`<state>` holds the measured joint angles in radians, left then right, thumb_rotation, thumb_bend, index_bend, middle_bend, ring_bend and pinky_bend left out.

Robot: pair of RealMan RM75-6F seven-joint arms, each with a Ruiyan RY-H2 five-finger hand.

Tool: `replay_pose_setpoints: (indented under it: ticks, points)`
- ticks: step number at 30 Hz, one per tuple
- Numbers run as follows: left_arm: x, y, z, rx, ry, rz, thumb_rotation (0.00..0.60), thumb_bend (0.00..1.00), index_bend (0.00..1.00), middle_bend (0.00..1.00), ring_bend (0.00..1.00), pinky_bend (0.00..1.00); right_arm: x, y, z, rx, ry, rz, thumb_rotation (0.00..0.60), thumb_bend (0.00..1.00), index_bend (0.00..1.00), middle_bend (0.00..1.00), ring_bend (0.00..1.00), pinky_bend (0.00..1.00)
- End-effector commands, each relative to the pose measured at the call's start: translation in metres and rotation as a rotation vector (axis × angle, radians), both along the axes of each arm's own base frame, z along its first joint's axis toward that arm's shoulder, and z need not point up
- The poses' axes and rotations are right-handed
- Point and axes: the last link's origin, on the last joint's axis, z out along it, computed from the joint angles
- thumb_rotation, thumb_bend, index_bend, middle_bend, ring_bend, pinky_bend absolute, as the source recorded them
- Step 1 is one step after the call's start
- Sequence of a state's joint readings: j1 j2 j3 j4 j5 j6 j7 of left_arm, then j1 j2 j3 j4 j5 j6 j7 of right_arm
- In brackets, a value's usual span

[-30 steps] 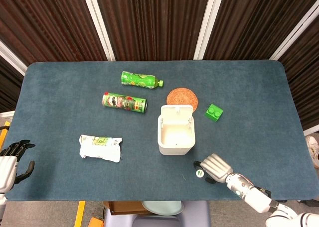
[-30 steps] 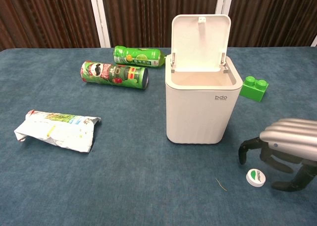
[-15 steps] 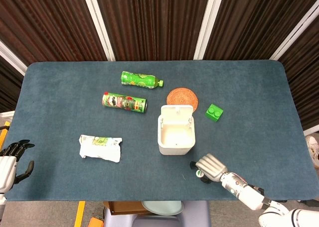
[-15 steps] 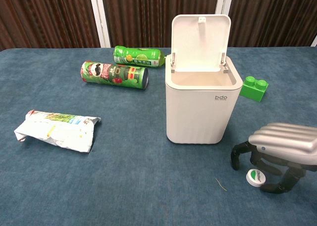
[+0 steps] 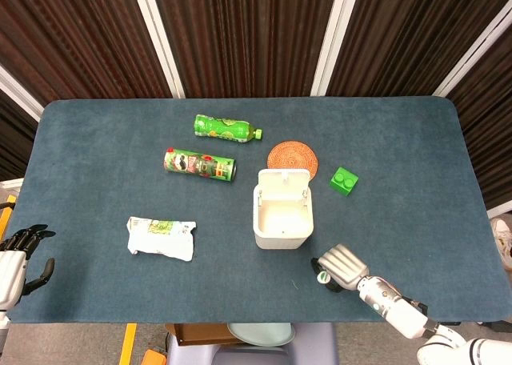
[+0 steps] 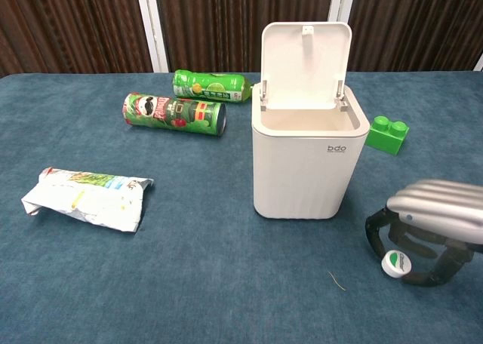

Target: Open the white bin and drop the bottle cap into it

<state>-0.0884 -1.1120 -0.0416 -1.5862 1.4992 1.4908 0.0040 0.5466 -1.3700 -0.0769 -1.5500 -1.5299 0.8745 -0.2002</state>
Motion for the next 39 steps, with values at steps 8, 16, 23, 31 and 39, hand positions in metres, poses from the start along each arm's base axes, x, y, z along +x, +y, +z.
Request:
replay_pose_setpoints:
  ticks: [8, 16, 23, 31, 39]
  points:
    - [0.000, 0.001, -0.002, -0.007, 0.004, 0.004, 0.600, 0.45, 0.29, 0.21, 0.21, 0.34, 0.033, 0.013, 0.070, -0.151, -0.118, 0.070, 0.600, 0.36, 0.72, 0.92, 0.90, 1.00]
    - [0.001, 0.001, -0.005, -0.020, 0.013, 0.002, 0.600, 0.45, 0.29, 0.21, 0.21, 0.34, 0.070, 0.016, 0.115, -0.215, -0.182, 0.105, 0.600, 0.36, 0.72, 0.92, 0.90, 1.00]
    - [0.002, 0.001, -0.006, -0.023, 0.017, 0.001, 0.600, 0.45, 0.29, 0.21, 0.22, 0.34, 0.100, -0.023, 0.110, -0.229, -0.172, 0.103, 0.600, 0.36, 0.72, 0.92, 0.90, 1.00]
    - [0.000, 0.001, -0.003, -0.013, 0.006, 0.008, 0.600, 0.45, 0.29, 0.21, 0.22, 0.34, 0.133, -0.057, 0.081, -0.250, -0.178, 0.094, 0.600, 0.36, 0.72, 0.92, 0.90, 1.00]
    - [-0.001, 0.001, -0.001, -0.010, -0.001, 0.008, 0.600, 0.44, 0.29, 0.21, 0.22, 0.34, 0.152, -0.075, 0.058, -0.260, -0.211, 0.077, 0.600, 0.36, 0.71, 0.92, 0.90, 1.00]
